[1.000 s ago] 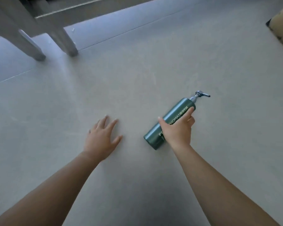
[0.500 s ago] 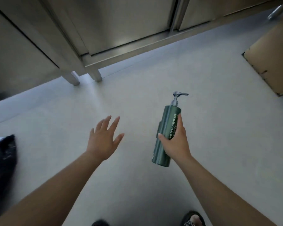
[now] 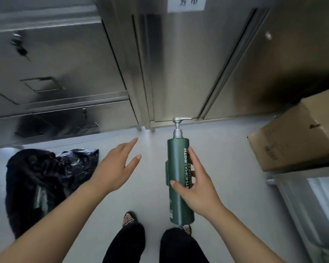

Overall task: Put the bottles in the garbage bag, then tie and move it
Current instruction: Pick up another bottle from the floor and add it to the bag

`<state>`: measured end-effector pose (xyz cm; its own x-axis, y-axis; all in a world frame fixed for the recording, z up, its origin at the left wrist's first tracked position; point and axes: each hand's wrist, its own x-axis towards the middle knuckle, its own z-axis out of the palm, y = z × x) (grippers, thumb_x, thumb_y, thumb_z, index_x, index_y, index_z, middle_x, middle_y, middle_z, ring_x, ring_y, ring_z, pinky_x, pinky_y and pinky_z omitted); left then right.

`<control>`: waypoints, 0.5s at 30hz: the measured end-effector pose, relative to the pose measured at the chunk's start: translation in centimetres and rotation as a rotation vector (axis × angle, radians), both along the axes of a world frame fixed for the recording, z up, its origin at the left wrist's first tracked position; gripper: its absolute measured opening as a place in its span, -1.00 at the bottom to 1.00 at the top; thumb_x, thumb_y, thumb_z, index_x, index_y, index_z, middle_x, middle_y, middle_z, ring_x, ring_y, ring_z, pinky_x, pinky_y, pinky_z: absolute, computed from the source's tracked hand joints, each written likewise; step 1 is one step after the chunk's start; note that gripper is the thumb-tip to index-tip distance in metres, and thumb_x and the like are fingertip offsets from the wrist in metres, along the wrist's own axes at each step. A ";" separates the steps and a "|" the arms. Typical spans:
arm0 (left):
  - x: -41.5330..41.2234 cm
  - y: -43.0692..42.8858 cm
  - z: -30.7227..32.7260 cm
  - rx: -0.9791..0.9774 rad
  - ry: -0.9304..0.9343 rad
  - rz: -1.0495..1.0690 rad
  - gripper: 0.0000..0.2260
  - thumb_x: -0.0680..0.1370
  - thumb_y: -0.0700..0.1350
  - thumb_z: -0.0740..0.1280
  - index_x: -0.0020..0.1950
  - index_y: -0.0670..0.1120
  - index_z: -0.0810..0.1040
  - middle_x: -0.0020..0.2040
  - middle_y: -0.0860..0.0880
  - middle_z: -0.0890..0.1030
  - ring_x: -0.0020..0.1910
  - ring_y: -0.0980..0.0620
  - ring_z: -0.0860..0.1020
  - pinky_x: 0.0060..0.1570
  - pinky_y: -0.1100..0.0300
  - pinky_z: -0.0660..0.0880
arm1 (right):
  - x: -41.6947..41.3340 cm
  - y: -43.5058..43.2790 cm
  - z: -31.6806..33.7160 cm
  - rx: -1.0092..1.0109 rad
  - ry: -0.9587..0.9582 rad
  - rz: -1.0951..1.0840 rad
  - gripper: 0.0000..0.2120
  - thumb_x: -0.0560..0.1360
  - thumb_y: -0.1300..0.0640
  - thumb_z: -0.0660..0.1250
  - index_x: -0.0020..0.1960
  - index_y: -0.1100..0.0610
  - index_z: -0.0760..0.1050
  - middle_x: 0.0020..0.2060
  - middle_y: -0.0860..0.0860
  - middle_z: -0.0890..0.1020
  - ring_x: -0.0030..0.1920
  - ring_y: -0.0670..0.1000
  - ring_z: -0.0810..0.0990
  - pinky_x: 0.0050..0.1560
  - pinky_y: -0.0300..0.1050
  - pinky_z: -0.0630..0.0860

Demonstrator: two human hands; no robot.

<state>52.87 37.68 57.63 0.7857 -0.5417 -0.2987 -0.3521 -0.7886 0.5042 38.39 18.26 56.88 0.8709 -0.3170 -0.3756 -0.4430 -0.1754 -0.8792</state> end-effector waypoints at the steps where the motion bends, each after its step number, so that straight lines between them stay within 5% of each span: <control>1: -0.3 0.4 2.9 -0.014 -0.027 0.020 -0.49 0.58 0.16 0.07 0.51 0.10 0.09 0.44 -0.02 0.33 0.39 -0.03 0.30 0.31 0.10 0.25 | 0.2 0.0 2.9 -0.011 -0.026 0.028 -0.08 0.28 -0.08 0.44 0.37 -0.47 -0.10 0.17 -0.52 0.23 0.18 -0.36 0.33 0.23 -0.06 0.44; 8: -6.3 7.9 14.3 -0.019 -0.131 0.255 -0.46 0.56 0.20 0.06 0.51 0.12 0.05 0.41 0.01 0.36 0.32 -0.02 0.36 0.25 0.01 0.37 | 1.1 4.2 14.6 -0.113 -0.138 0.240 -0.08 0.34 0.00 0.47 0.40 -0.41 -0.10 0.23 -0.29 0.30 0.22 -0.13 0.38 0.20 -0.11 0.40; 15: -9.8 19.9 20.9 -0.177 -0.273 0.524 -0.48 0.53 0.20 0.13 0.48 0.19 0.12 0.40 0.06 0.36 0.36 0.05 0.32 0.24 0.16 0.30 | 3.9 14.7 22.1 -0.190 -0.289 0.382 -0.10 0.33 -0.04 0.46 0.35 -0.49 -0.10 0.29 -0.27 0.31 0.26 -0.13 0.37 0.23 -0.09 0.38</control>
<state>43.12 57.60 78.57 0.9962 -0.0860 0.0105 -0.0756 -0.8040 0.5898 42.32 32.92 78.94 0.9976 0.0047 -0.0690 -0.0597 -0.4460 -0.8931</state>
